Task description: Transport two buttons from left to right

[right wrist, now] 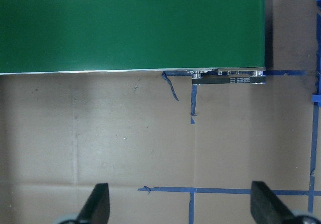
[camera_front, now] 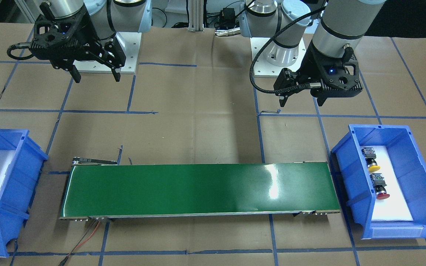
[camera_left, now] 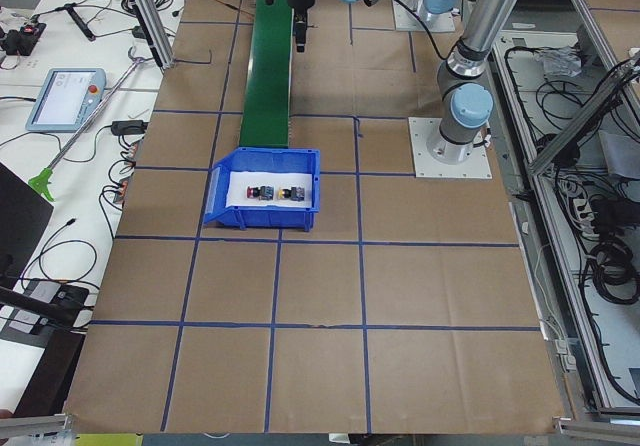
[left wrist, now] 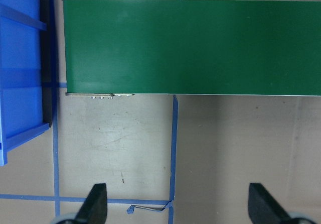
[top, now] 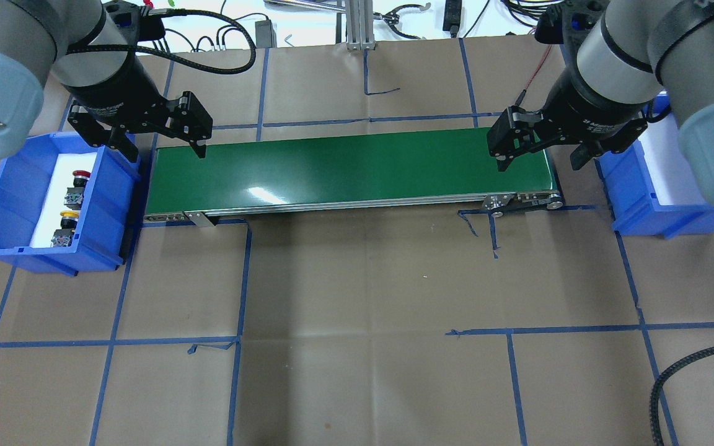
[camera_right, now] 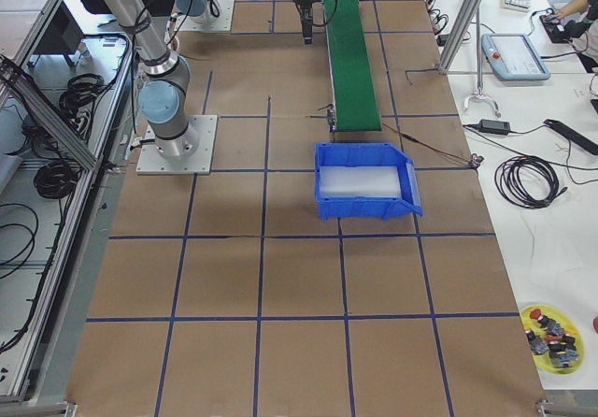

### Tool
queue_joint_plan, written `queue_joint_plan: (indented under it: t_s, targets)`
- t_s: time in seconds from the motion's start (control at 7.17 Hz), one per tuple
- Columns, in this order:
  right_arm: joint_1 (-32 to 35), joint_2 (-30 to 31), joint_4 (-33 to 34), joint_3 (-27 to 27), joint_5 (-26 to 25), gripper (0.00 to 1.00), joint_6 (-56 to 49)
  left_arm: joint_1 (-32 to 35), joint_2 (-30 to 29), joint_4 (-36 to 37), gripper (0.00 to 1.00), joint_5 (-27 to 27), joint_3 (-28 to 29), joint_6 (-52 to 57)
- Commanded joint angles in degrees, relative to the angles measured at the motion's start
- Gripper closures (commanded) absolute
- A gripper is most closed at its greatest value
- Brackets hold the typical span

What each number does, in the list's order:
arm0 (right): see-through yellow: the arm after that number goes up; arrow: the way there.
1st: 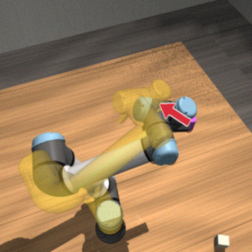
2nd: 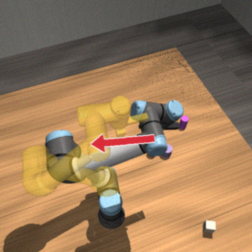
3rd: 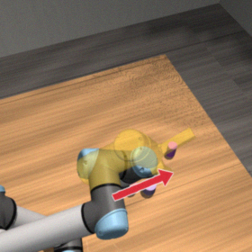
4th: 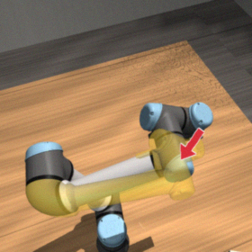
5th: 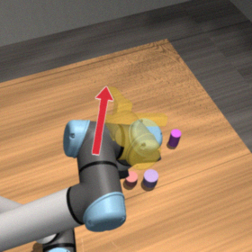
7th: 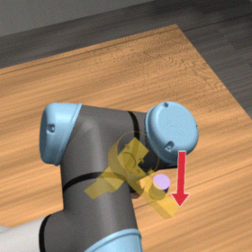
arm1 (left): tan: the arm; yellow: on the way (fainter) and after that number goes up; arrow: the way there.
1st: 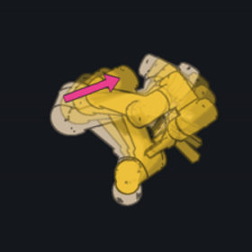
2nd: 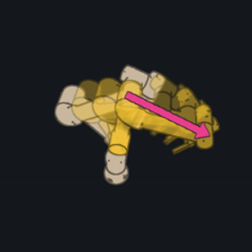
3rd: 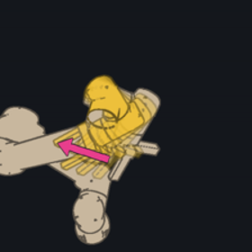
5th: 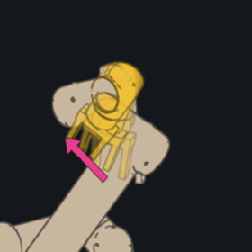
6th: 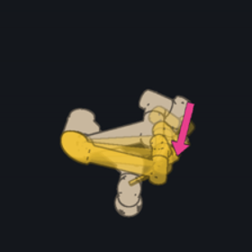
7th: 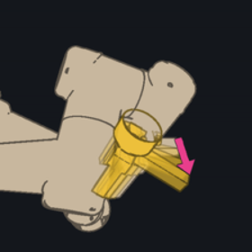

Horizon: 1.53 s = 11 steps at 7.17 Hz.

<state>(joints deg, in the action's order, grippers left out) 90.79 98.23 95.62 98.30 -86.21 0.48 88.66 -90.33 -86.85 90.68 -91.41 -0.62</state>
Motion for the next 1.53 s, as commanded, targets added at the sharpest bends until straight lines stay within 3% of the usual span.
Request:
queue_joint_plan:
  t_s: [0.0,0.84,1.39]
  targets:
    - [0.0,-0.05,0.0,0.05,0.08,0.0,0.04,-1.29,-0.2,0.1,0.0,0.28,1.14,3.06]
    - [-0.09,0.12,-0.17,0.13,-0.19,0.0,0.22,-30.87,-0.72,-0.61,0.0,0.9,0.09,27.48]
    - [-0.09,0.3,-0.35,0.22,-0.1,0.0,0.22,-35.13,-1.69,0.01,0.01,0.81,-0.79,32.18]
